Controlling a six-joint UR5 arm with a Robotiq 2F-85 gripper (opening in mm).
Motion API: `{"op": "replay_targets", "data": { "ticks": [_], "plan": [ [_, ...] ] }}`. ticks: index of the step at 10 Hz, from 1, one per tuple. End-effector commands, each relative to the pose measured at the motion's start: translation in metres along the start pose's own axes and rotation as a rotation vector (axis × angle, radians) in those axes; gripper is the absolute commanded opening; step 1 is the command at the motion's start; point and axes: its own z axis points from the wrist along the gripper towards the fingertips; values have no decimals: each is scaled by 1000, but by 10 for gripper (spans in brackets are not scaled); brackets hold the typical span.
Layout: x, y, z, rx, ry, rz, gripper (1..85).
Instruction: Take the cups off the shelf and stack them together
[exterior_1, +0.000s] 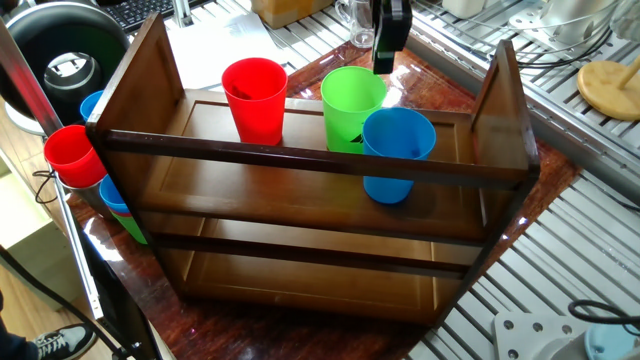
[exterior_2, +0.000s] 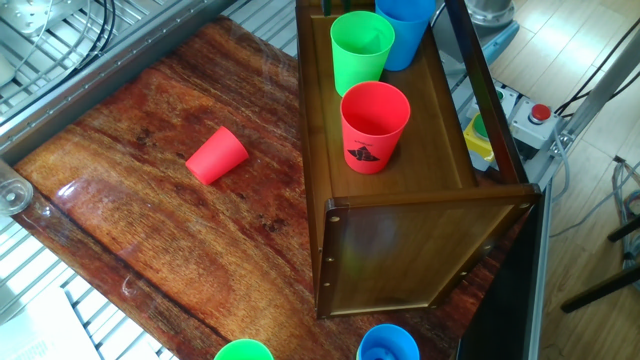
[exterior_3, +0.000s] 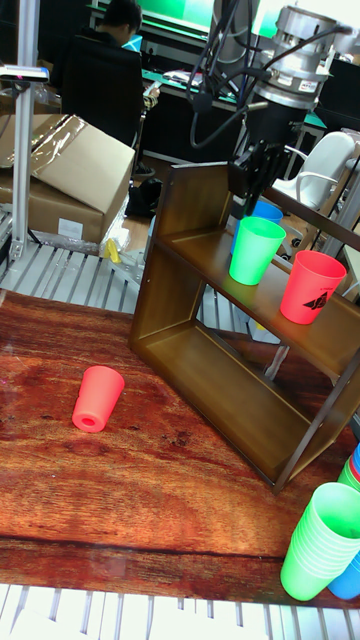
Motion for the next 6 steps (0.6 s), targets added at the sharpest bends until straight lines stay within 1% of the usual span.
{"op": "replay_targets", "data": {
  "ticks": [1,3,4,6],
  "plan": [
    [8,24,-7,-29,25,23,297],
    [12,41,-12,-42,29,41,313],
    [12,45,-12,-43,30,45,313],
    [11,50,3,-47,10,46,313]
  ]
}}
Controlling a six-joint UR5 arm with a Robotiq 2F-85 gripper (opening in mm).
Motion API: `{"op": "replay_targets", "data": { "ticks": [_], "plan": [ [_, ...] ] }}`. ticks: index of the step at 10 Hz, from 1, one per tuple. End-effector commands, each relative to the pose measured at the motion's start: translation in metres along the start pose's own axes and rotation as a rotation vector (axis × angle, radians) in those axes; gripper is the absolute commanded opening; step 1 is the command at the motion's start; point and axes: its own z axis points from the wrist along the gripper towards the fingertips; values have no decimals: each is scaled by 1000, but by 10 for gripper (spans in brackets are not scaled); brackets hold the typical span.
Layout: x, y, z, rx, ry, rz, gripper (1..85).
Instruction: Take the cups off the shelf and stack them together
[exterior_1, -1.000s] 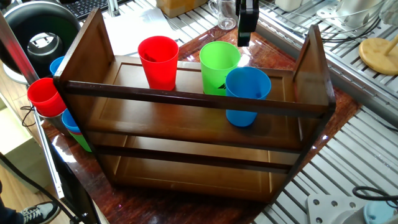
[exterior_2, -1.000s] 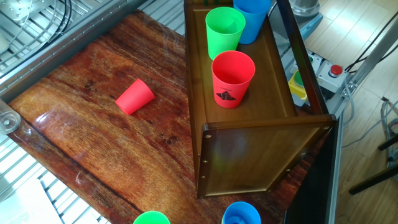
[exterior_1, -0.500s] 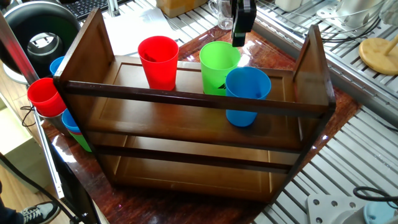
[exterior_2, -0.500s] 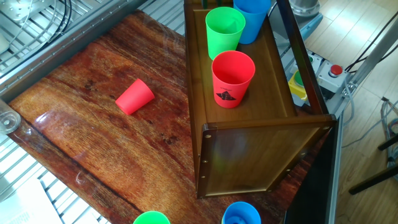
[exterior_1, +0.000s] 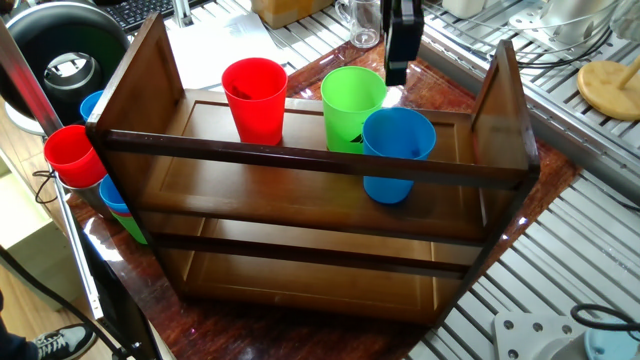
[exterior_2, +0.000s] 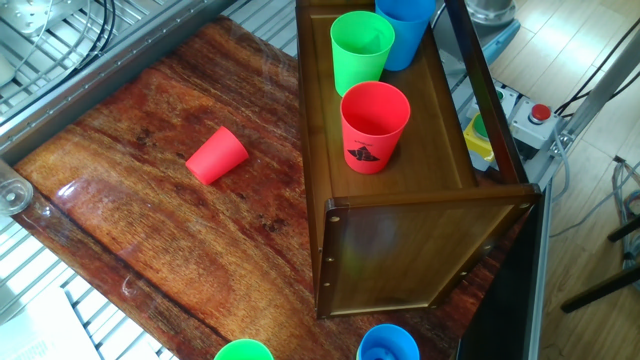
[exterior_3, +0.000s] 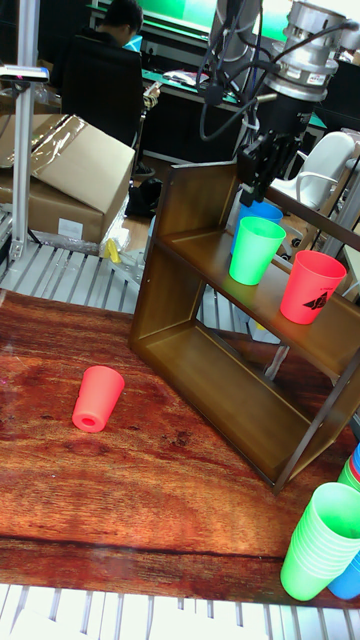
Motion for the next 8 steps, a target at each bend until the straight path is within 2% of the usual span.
{"op": "replay_targets", "data": {
  "ticks": [1,4,8],
  "plan": [
    [1,13,15,-8,-19,3,313],
    [10,13,31,-2,-22,-9,317],
    [15,16,39,-4,-22,-9,323]
  ]
}}
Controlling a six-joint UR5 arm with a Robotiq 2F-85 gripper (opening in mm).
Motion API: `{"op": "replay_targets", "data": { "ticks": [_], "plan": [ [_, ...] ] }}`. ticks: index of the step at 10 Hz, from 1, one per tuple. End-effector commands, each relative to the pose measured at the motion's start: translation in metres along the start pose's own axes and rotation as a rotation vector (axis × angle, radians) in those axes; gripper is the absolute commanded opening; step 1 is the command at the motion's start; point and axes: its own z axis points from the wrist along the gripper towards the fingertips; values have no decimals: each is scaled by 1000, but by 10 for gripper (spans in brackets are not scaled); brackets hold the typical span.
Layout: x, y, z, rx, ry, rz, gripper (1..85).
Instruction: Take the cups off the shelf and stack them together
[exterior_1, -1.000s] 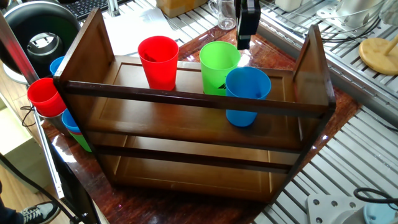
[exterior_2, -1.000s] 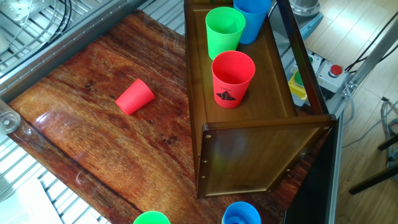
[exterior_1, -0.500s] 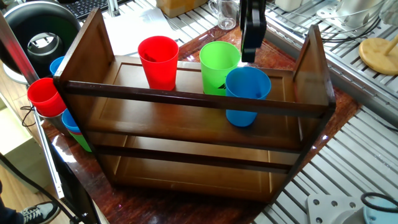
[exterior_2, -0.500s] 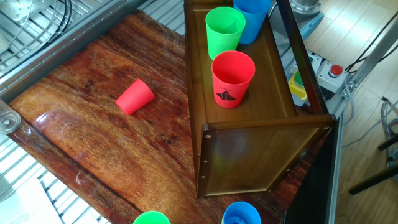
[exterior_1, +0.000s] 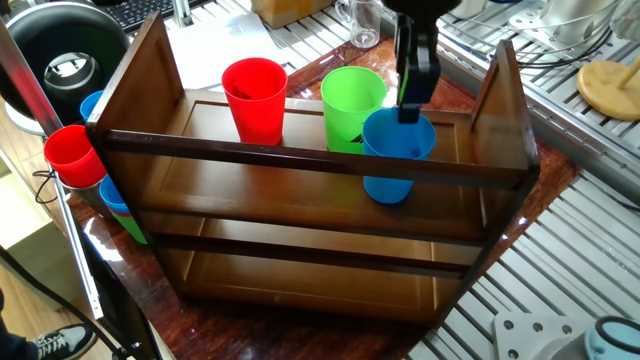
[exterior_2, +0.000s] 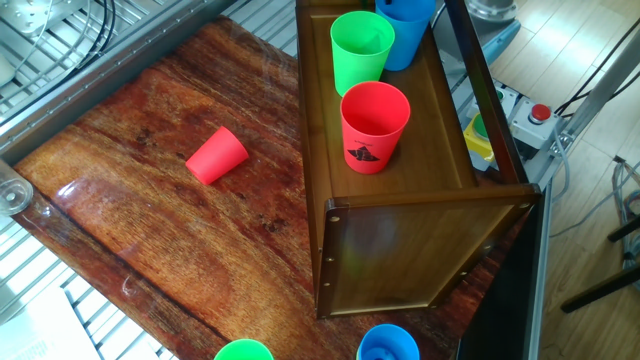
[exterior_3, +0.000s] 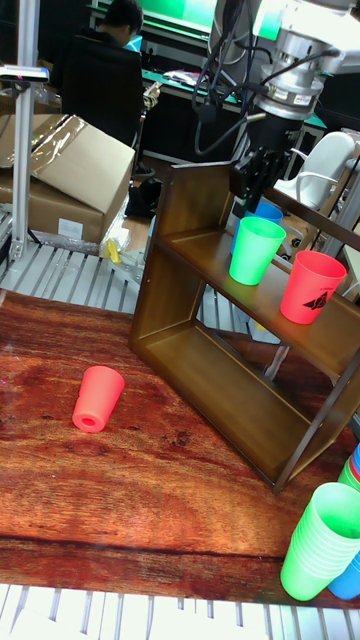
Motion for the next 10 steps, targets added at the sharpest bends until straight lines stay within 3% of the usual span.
{"op": "replay_targets", "data": {
  "ticks": [1,5,10],
  "plan": [
    [0,4,8,-4,-14,-4,323],
    [-3,4,10,3,-18,3,287],
    [1,-1,9,23,-2,31,13]
  ]
}}
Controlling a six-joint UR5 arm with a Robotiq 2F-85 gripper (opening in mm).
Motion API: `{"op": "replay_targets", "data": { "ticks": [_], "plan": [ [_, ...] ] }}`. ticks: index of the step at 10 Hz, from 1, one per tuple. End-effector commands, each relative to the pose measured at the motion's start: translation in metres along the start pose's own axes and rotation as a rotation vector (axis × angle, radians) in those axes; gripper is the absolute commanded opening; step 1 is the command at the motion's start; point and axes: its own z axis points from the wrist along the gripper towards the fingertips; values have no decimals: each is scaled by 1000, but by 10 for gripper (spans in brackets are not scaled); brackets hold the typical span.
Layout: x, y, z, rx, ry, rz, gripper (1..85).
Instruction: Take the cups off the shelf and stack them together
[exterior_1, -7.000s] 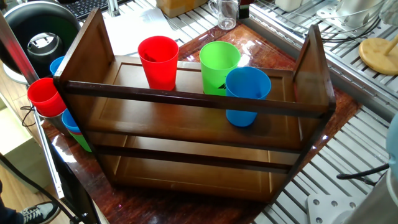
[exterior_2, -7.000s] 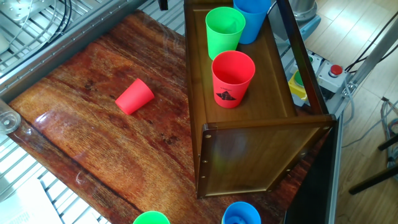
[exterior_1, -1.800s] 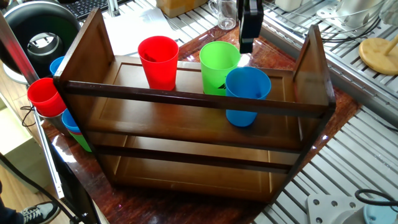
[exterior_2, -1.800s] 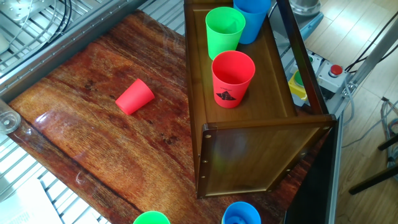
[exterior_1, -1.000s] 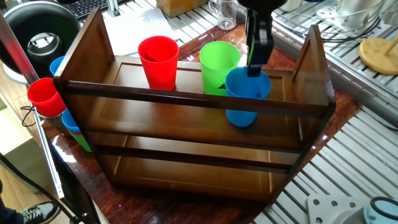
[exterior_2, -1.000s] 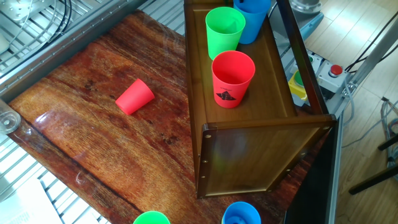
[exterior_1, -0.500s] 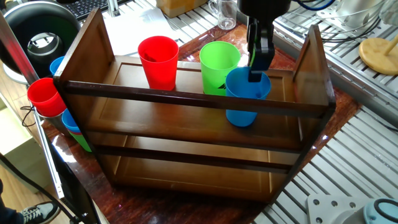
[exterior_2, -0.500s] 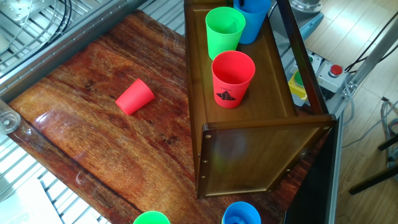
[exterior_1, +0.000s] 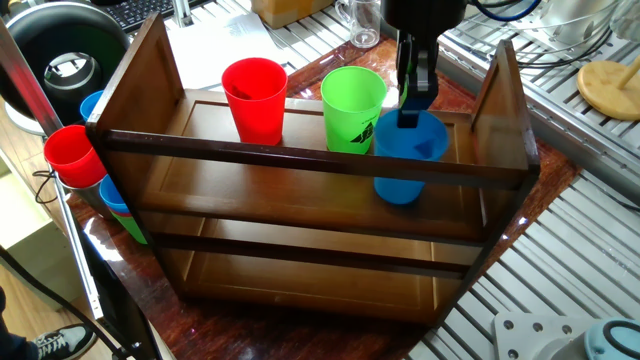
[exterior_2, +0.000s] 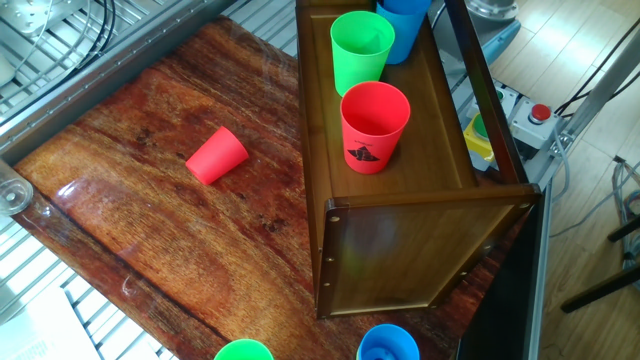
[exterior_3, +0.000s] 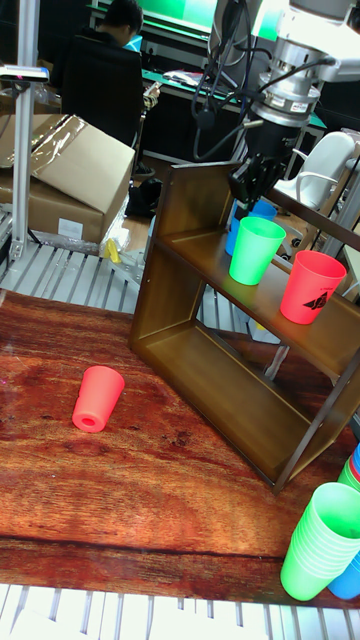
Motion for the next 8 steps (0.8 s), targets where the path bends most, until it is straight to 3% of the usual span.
{"op": "replay_targets", "data": {
  "ticks": [1,4,6,8],
  "plan": [
    [-1,1,-3,-4,-2,9,13],
    [1,-10,-23,12,31,-48,13],
    [6,-30,-45,58,73,-132,13],
    [7,-56,-58,128,105,-238,13]
  ]
}}
